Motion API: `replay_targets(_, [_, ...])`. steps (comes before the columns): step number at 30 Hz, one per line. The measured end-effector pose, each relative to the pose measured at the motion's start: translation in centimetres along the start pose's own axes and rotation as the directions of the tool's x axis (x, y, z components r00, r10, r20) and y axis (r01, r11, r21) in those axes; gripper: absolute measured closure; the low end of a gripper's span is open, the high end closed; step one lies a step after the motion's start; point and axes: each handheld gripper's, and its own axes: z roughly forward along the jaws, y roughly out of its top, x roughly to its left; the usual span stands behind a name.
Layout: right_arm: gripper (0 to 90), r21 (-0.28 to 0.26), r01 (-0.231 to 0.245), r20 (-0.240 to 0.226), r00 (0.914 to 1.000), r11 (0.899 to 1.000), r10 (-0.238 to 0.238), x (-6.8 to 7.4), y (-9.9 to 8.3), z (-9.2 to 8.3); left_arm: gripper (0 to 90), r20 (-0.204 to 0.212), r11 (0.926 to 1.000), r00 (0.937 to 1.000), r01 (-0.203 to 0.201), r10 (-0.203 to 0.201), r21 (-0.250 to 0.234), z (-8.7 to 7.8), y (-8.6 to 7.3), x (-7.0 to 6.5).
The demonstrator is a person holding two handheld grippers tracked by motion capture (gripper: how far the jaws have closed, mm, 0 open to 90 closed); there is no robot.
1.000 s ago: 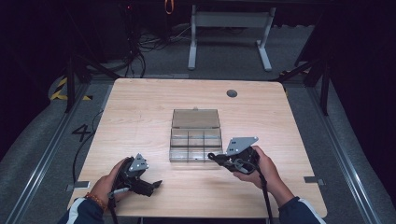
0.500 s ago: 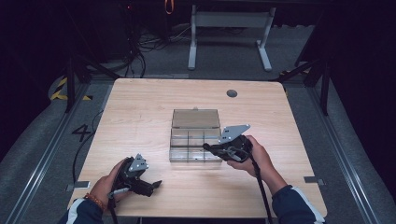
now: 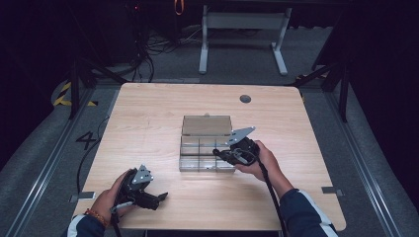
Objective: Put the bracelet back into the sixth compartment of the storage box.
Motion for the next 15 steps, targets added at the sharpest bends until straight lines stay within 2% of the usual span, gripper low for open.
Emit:
replay_targets(6, [81.6, 0.008, -0.013, -0.003, 0.9999, 1.000, 0.013, -0.3, -0.2, 0.5, 0.1, 0.002, 1.0000, 1.0000, 0.000, 0.000, -0.001, 0.0, -0.1, 0.0])
replay_targets(15, [81.5, 0.047, -0.022, -0.010, 0.9997, 0.999, 0.022, -0.4, -0.8, 1.7, 0.2, 0.003, 1.0000, 1.0000, 0.001, -0.001, -0.002, 0.0, -0.1, 0.0])
